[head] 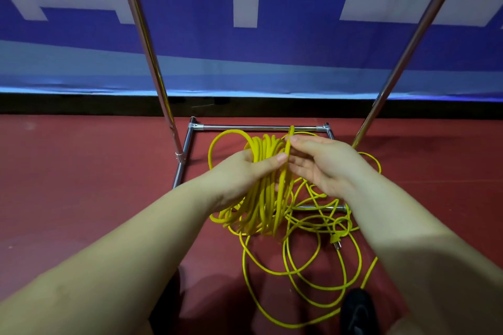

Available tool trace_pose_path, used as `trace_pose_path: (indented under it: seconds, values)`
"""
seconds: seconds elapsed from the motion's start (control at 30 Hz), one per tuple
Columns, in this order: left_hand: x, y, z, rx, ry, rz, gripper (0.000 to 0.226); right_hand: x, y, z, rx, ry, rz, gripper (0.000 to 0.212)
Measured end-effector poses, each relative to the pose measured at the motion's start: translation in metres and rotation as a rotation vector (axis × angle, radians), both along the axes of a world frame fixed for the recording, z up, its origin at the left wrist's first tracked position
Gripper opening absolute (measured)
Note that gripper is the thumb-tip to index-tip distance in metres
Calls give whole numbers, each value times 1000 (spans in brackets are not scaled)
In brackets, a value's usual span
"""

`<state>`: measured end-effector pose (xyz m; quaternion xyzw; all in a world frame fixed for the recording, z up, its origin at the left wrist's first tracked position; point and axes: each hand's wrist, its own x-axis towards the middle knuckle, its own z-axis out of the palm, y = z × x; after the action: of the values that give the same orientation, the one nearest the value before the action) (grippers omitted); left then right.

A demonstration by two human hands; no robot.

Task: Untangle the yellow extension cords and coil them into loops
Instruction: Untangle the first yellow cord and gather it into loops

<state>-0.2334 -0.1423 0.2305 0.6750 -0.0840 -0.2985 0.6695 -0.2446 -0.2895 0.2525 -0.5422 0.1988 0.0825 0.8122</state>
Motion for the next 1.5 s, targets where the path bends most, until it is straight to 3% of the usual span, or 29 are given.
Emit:
trace_pose_path:
  seconds: [0.03, 0.13, 0.33, 0.5, 0.6, 0.7, 0.8, 0.87, 0.93, 1.07, 1.13, 1.27, 1.37, 1.5]
  values:
    - [0, 0, 0, 23, -13, -15, 39, 0, 2, -1, 6, 5, -6, 6]
    - [-3, -2, 2, -30, -4, -41, 14, 1, 4, -4, -28, -9, -1, 12]
    - [-2, -4, 2, -122, 123, 13, 7, 1, 2, -4, -392, -80, 85, 6]
    - [4, 0, 5, -174, 207, 153, 14, -1, -2, -5, -651, -134, 132, 24]
    - [10, 3, 6, -226, 272, 257, 23, -8, 0, -8, -855, -128, 393, 37]
    - [17, 6, 6, -282, 318, 351, 23, -15, 7, -15, -997, -231, 584, 20]
    - [19, 9, 8, -308, 320, 405, 25, -14, 9, -16, -1186, -432, 469, 20]
    - [19, 10, 10, -330, 315, 422, 28, -15, 9, -12, -1134, -487, 438, 21]
    - [23, 15, 13, -369, 312, 470, 27, -16, 5, -10, -1063, -377, 600, 26]
    - [45, 45, 19, -559, 318, 690, 22, -19, -22, -28, -1477, 46, 1195, 27]
    - [54, 60, 20, -616, 302, 745, 22, -19, -36, -39, -1576, 138, 1245, 26]
    - [56, 69, 15, -525, 240, 682, 23, -12, -57, -45, -1378, 72, 839, 10]
    - [57, 70, 6, -385, 146, 624, 18, -11, -60, -38, -997, 50, 531, 13]
    - [47, 62, 2, -236, 42, 529, 13, -15, -44, -16, -505, 47, 277, 10]
